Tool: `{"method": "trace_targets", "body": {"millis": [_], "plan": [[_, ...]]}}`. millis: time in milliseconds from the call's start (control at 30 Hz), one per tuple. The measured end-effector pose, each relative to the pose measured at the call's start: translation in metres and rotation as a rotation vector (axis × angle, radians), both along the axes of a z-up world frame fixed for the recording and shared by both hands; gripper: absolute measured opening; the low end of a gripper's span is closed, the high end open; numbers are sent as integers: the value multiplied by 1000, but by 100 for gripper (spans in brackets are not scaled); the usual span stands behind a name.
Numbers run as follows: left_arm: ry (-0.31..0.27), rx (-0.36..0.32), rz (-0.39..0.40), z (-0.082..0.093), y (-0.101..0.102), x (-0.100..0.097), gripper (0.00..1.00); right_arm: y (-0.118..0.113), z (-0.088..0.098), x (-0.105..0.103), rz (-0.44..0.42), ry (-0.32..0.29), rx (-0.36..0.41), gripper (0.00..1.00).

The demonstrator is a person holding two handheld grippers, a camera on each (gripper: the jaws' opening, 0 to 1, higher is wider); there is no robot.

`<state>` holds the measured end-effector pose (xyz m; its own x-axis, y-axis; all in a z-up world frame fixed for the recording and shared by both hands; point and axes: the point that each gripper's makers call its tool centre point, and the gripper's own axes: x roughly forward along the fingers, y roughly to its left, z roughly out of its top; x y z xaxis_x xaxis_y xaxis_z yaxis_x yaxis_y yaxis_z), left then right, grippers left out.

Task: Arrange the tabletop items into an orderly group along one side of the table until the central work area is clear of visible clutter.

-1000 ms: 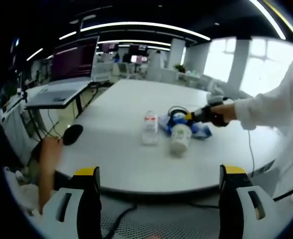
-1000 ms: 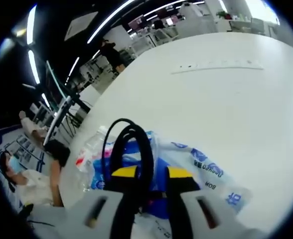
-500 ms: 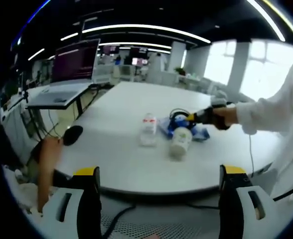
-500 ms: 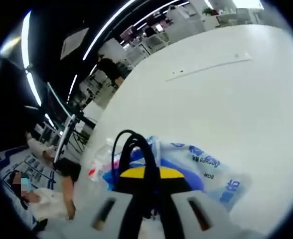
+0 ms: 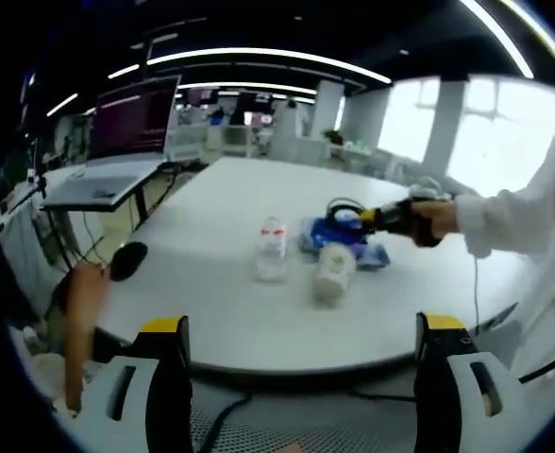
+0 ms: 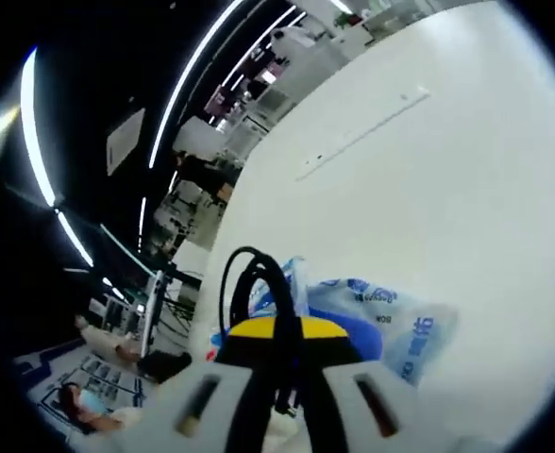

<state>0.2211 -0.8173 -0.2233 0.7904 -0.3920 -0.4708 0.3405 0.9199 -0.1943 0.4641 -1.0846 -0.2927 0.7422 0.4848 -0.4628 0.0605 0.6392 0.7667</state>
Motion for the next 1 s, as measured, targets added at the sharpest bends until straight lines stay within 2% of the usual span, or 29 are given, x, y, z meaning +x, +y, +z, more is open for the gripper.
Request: {"method": "trace_targets", "body": {"millis": [200, 333, 567, 767, 1000], "plan": [[-1, -6, -33, -2, -9, 4, 96, -8, 12, -5, -34, -6, 75, 4], [-5, -9, -58, -1, -15, 7, 96, -16, 14, -10, -43, -4, 68, 4], [-10, -15, -82, -1, -18, 11, 96, -26, 19, -17, -79, -6, 102, 4], [-3, -16, -100, -4, -20, 10, 96, -32, 19, -27, -95, -2, 114, 4], [-2, -16, -110, -4, -20, 10, 96, -36, 10, -38, -110, 26, 116, 4]]}}
